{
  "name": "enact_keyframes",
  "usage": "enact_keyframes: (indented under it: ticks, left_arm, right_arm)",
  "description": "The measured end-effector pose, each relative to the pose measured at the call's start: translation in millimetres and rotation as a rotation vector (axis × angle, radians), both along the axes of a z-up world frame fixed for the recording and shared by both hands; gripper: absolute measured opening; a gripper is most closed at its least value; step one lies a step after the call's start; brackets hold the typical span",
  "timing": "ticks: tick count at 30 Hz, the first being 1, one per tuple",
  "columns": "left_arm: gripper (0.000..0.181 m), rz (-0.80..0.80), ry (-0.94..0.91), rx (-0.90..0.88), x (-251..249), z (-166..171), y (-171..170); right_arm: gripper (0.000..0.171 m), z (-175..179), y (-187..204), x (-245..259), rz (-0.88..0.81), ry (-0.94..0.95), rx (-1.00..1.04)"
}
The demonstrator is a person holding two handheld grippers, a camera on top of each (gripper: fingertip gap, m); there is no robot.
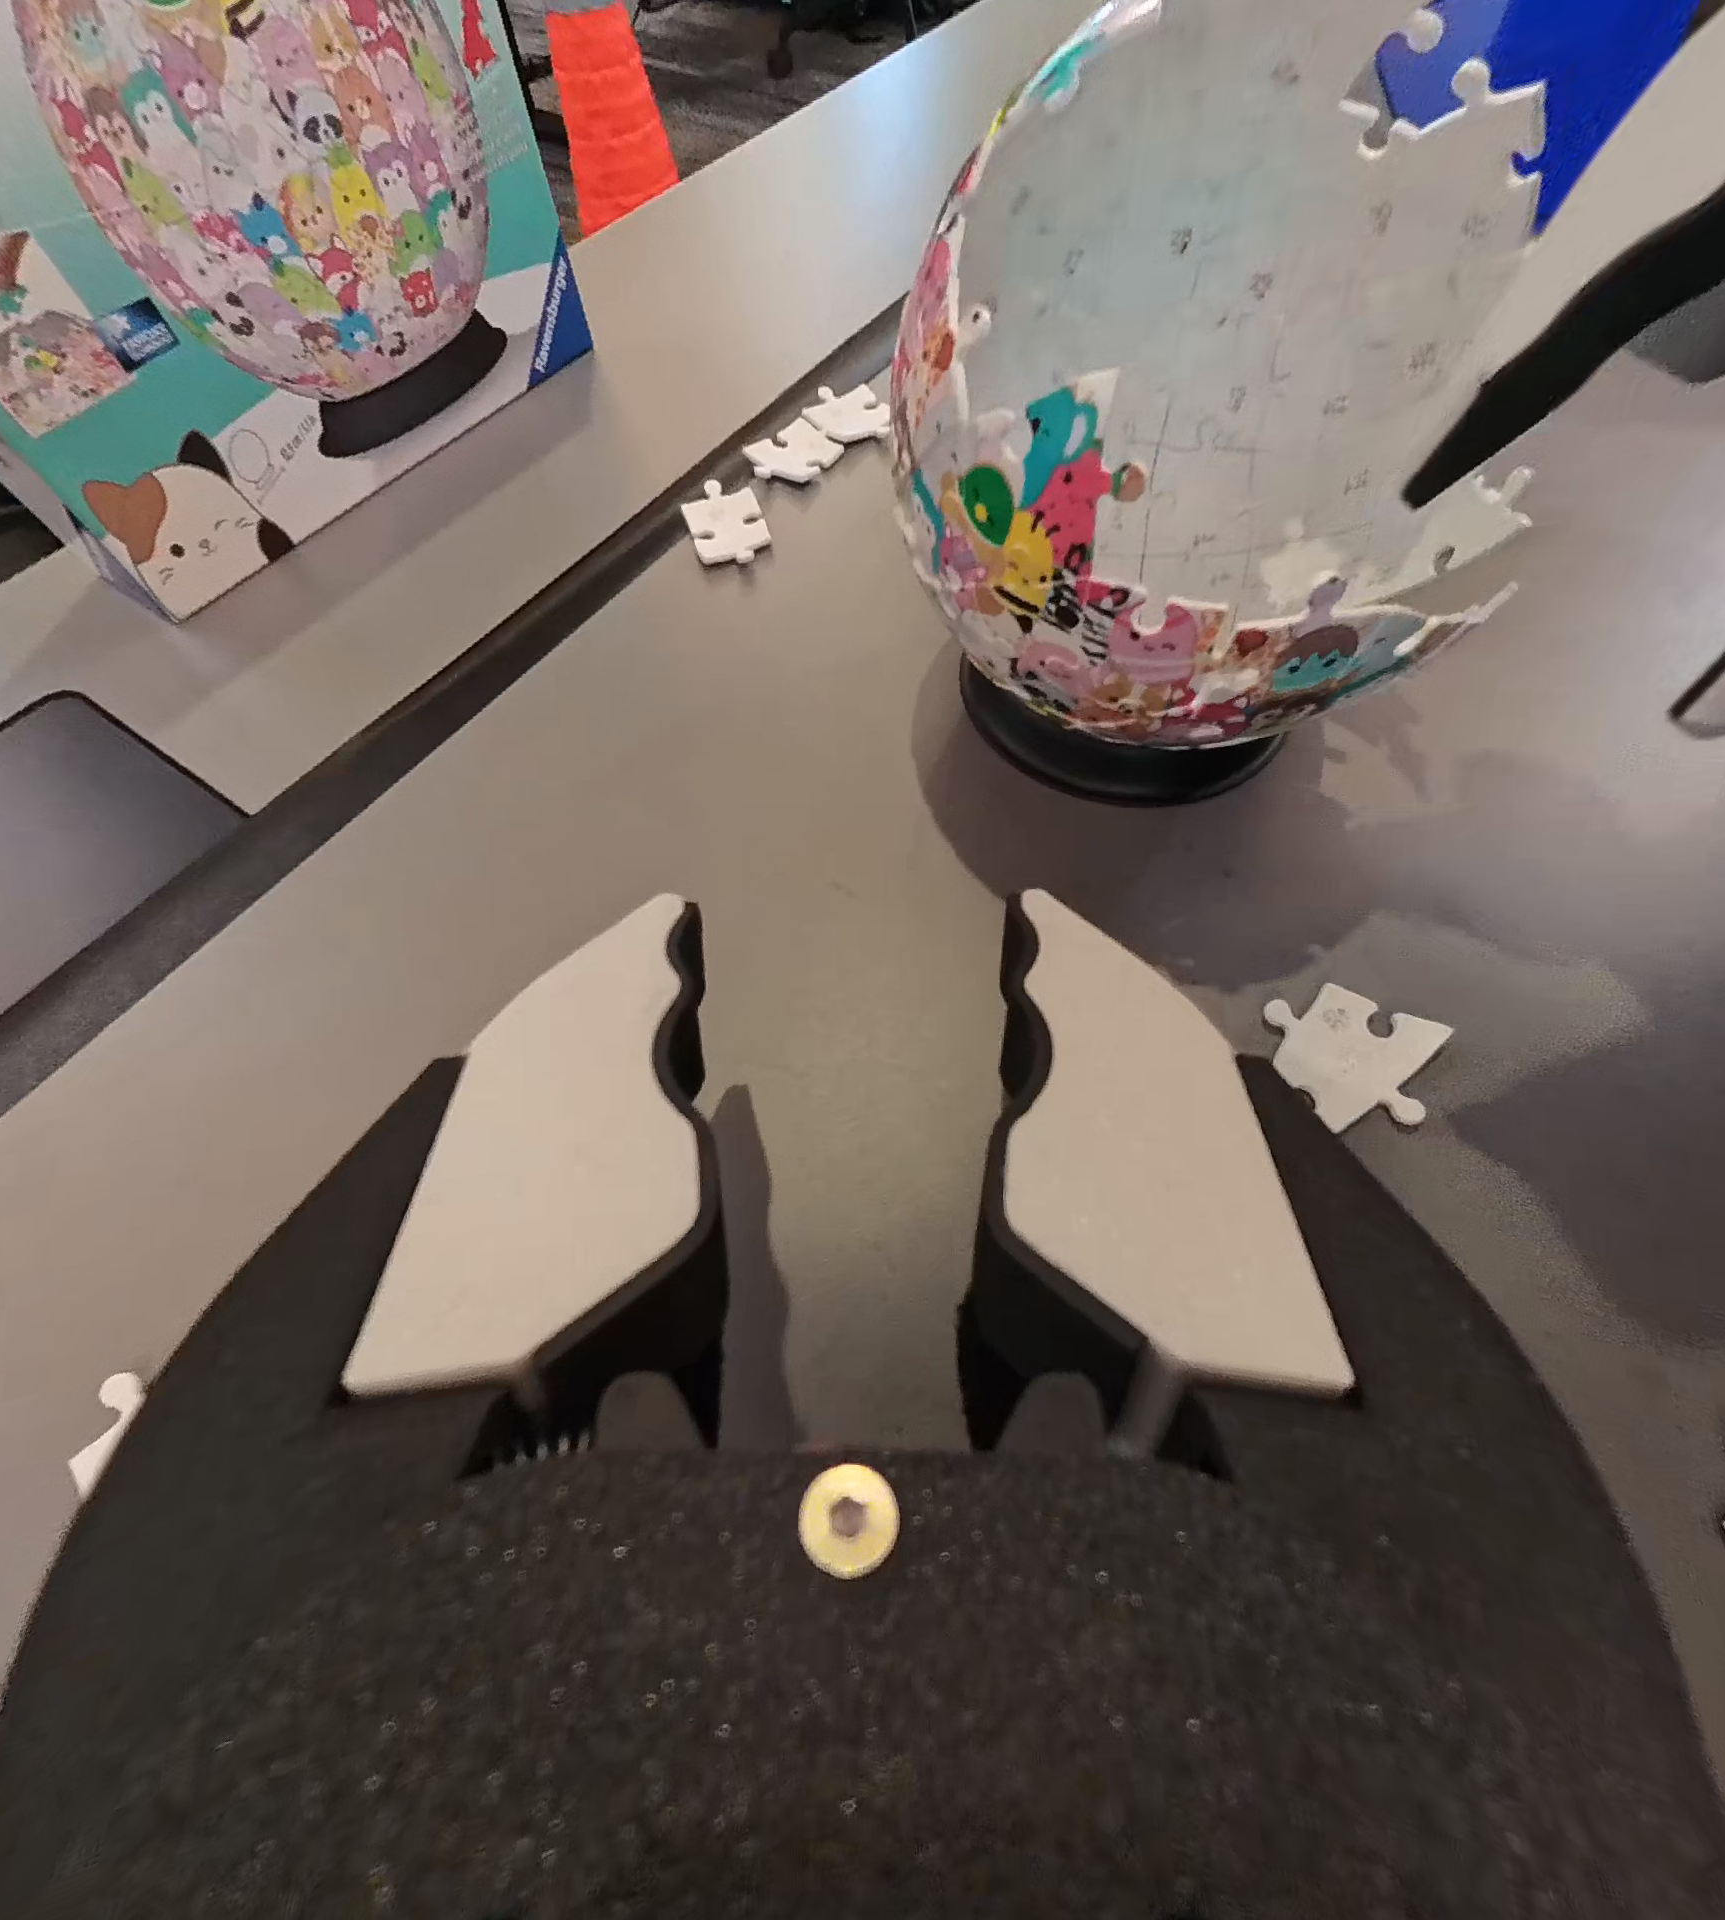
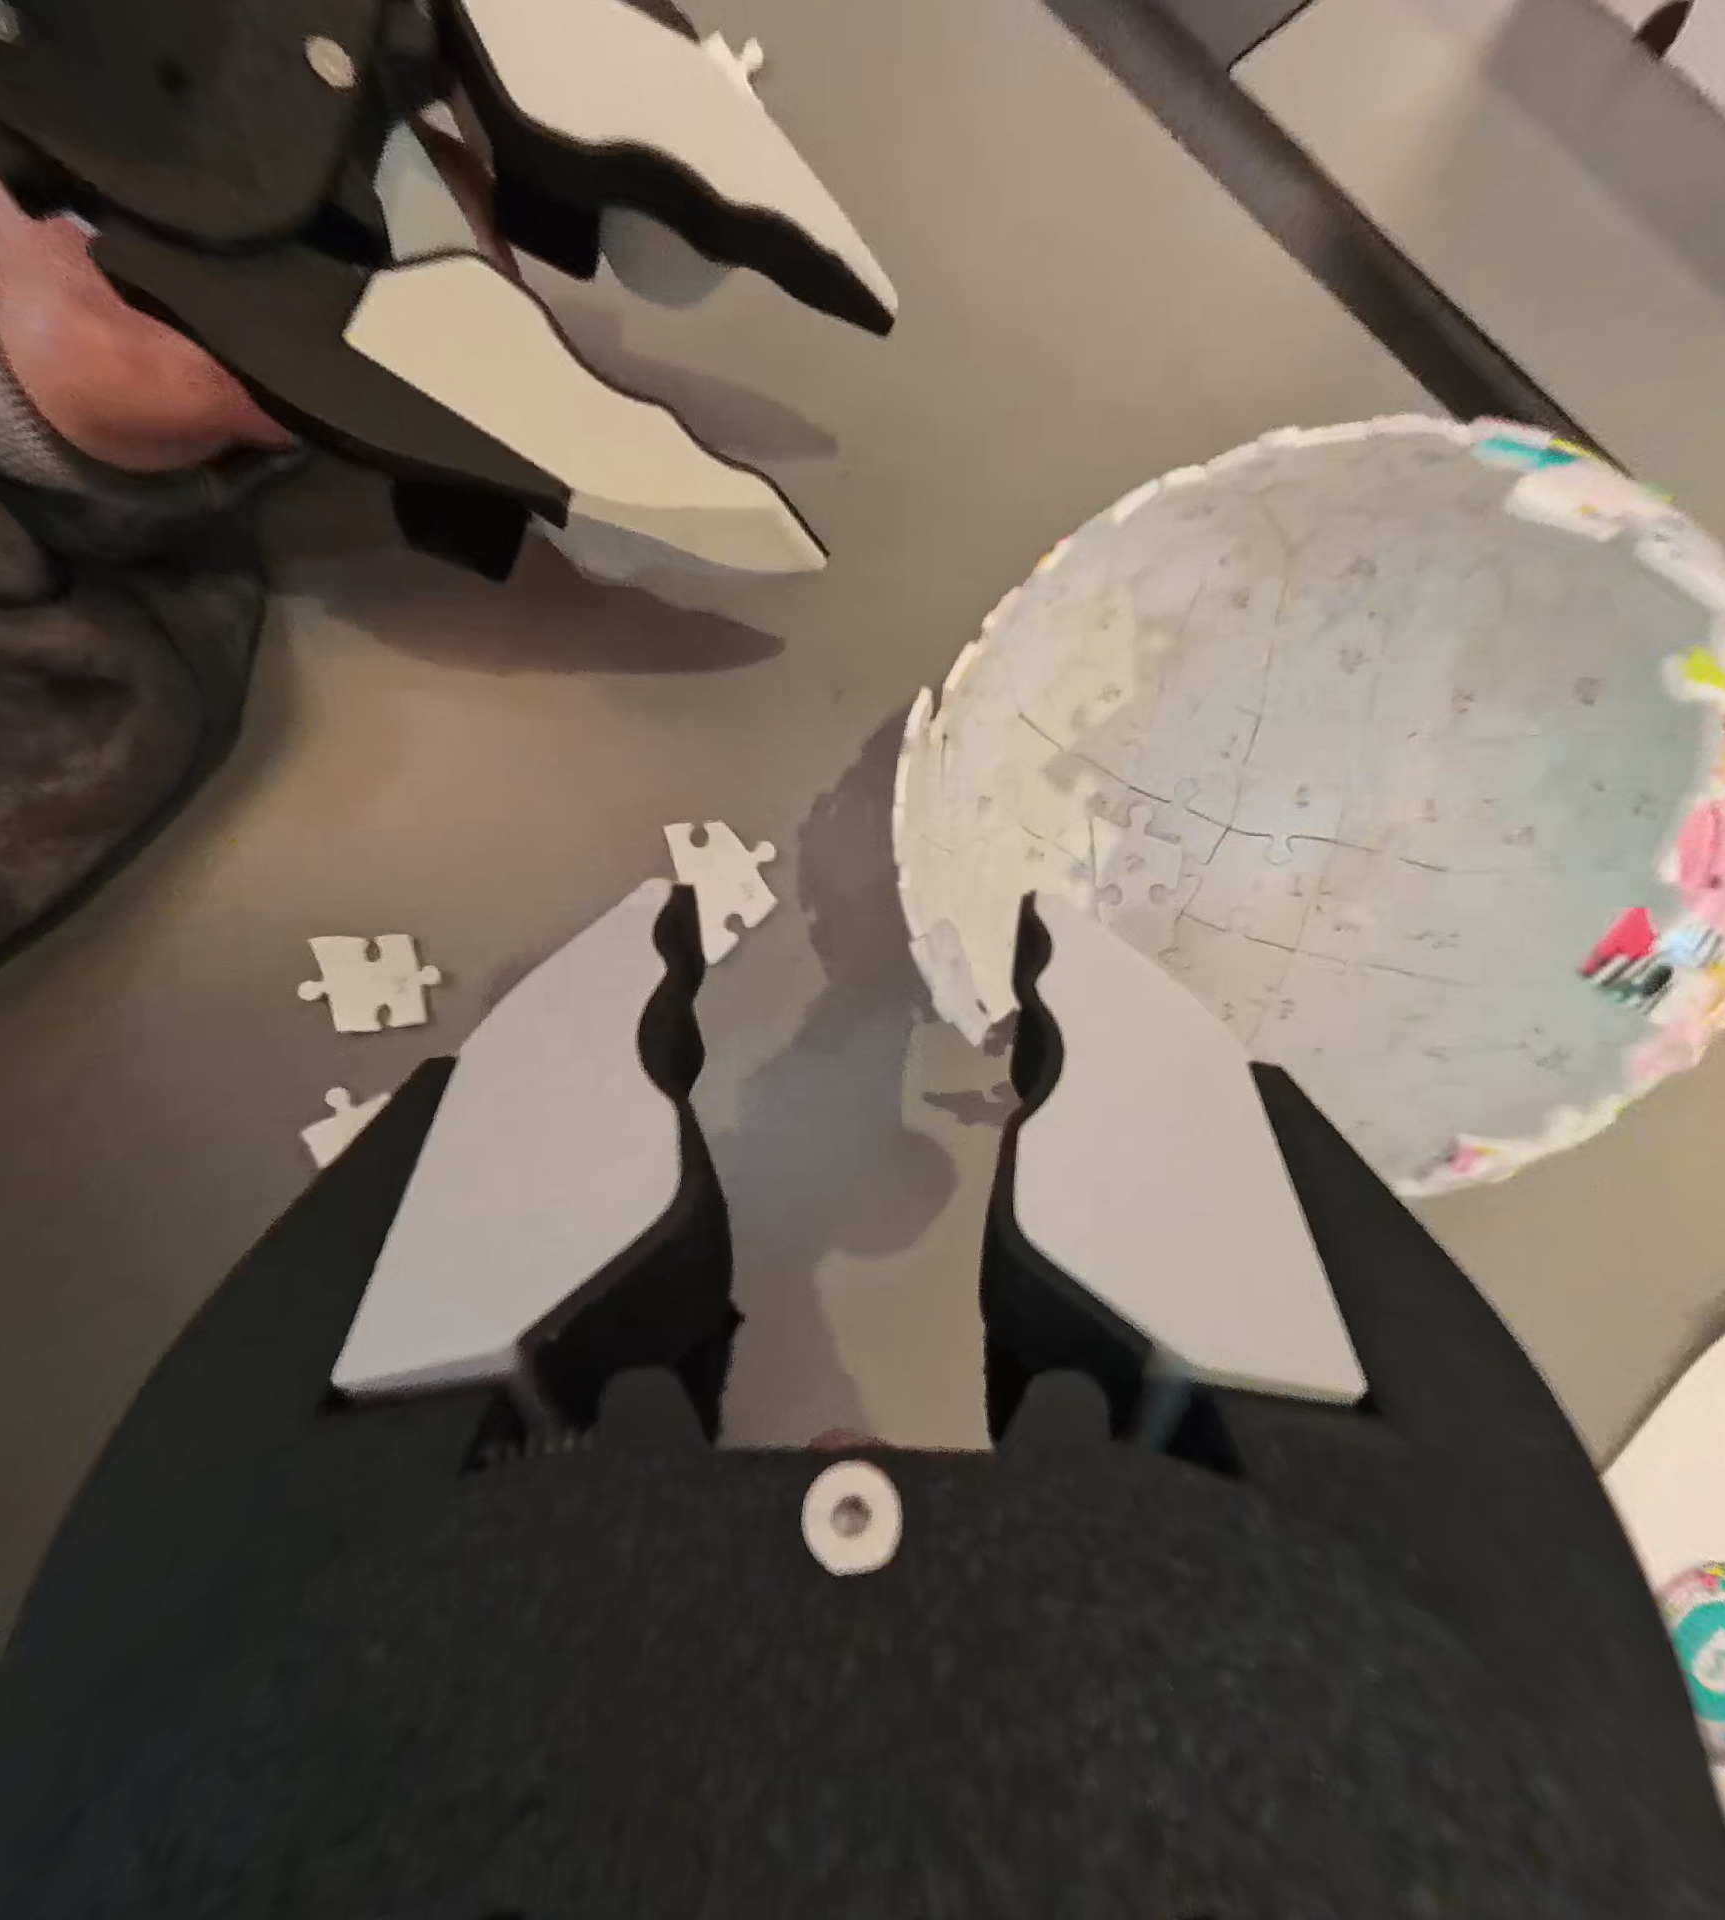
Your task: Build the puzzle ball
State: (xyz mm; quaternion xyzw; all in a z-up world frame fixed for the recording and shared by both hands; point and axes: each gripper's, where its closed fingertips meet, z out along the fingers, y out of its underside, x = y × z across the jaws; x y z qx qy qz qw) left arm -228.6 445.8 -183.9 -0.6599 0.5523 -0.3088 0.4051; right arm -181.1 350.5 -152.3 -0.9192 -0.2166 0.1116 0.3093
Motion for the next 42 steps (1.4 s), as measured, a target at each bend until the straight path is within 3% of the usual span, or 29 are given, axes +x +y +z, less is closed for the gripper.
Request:
enact_keyframes:
  ticks: [9,13,18,19,21,25,29,32,35,42]
  left_arm:
    - [0.047,-0.035,-0.088,-0.06,-2,12,-6]
    - [0.047,-0.033,-0.112,-0.098,-3,15,-5]
    - [0.047,-0.031,-0.115,-0.113,-3,15,-4]
    - [0.047,-0.032,-0.112,-0.112,-3,14,-5]
    - [0.047,-0.034,-0.107,-0.111,-3,14,-5]
    - [0.048,-0.036,-0.105,-0.113,-3,13,-5]
    - [0.048,-0.036,-0.106,-0.119,-3,13,-5]
    - [0.048,-0.036,-0.103,-0.122,-3,13,-5]
    - [0.048,-0.037,-0.098,-0.121,-3,12,-5]
    - [0.049,-0.039,-0.099,-0.126,-3,12,-5]
  right_arm:
    - [0.047,53,2,-20,0.046,0.113,0.371]
    - [0.078,47,2,-17,0.013,0.072,0.337]
    - [0.095,34,5,-22,0.025,0.024,0.208]
    - [0.083,31,12,-17,-0.01,-0.023,0.212]
    - [0.039,25,20,-7,-0.072,-0.132,0.208]
    - [0.055,31,27,-1,-0.089,-0.322,0.343]
    - [0.068,21,28,-7,-0.039,-0.478,0.349]
    - [0.045,15,31,4,-0.133,-0.594,0.293]
    - [0.059,-2,31,-1,-0.139,-0.535,0.176]
    - [0.031,-13,42,-9,-0.167,-0.371,0.102]
